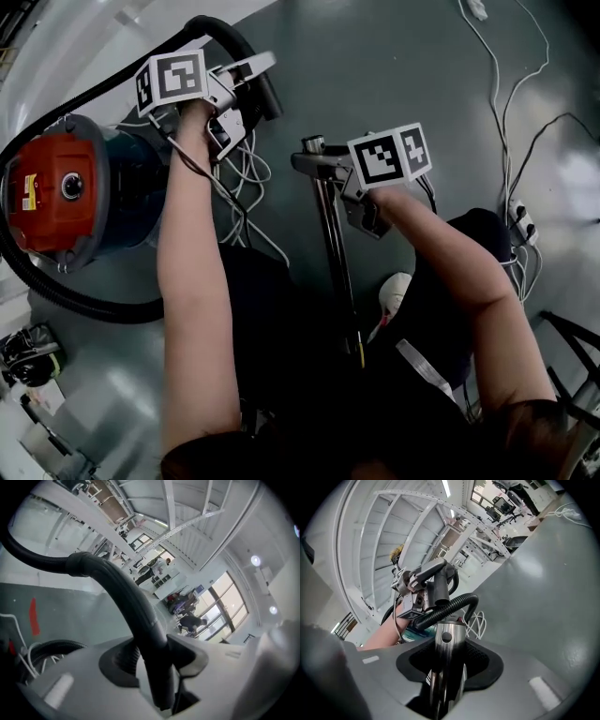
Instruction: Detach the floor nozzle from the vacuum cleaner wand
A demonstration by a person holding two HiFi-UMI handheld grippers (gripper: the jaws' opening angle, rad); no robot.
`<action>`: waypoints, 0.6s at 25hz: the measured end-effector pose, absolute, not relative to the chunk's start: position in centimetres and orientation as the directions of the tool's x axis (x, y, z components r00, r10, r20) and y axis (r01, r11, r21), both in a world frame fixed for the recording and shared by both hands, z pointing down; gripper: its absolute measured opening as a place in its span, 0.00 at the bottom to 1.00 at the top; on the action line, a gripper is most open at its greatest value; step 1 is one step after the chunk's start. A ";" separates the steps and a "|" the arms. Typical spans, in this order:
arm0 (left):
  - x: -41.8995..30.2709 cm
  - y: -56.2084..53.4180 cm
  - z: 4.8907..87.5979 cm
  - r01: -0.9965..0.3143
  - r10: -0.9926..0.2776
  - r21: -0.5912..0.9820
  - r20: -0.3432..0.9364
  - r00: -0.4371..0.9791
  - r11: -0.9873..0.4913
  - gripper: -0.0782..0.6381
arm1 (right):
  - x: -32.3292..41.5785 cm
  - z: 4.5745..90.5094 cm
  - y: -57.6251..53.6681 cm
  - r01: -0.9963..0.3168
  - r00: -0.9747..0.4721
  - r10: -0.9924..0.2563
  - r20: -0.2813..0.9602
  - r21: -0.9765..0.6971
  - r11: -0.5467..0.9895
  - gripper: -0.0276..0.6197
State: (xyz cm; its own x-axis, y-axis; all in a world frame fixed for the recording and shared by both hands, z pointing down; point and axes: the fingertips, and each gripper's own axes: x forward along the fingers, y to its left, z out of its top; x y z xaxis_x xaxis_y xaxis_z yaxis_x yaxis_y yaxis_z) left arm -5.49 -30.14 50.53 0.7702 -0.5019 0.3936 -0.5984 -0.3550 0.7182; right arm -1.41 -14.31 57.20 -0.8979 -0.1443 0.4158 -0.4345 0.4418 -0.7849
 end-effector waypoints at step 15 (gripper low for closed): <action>-4.1 -30.0 53.5 -0.673 -0.497 0.677 0.493 0.714 -0.296 0.38 | 0.6 61.2 -15.8 -0.547 -0.832 -0.158 0.532 -0.740 0.391 0.29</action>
State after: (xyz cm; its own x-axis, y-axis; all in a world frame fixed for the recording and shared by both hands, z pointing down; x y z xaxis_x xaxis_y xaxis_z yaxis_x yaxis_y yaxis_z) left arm -4.11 -30.02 53.49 0.7143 -0.4972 0.4925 -0.6733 -0.2963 0.6774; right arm 0.65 -15.77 61.23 -0.8321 -0.1579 0.5316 -0.5471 0.3907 -0.7403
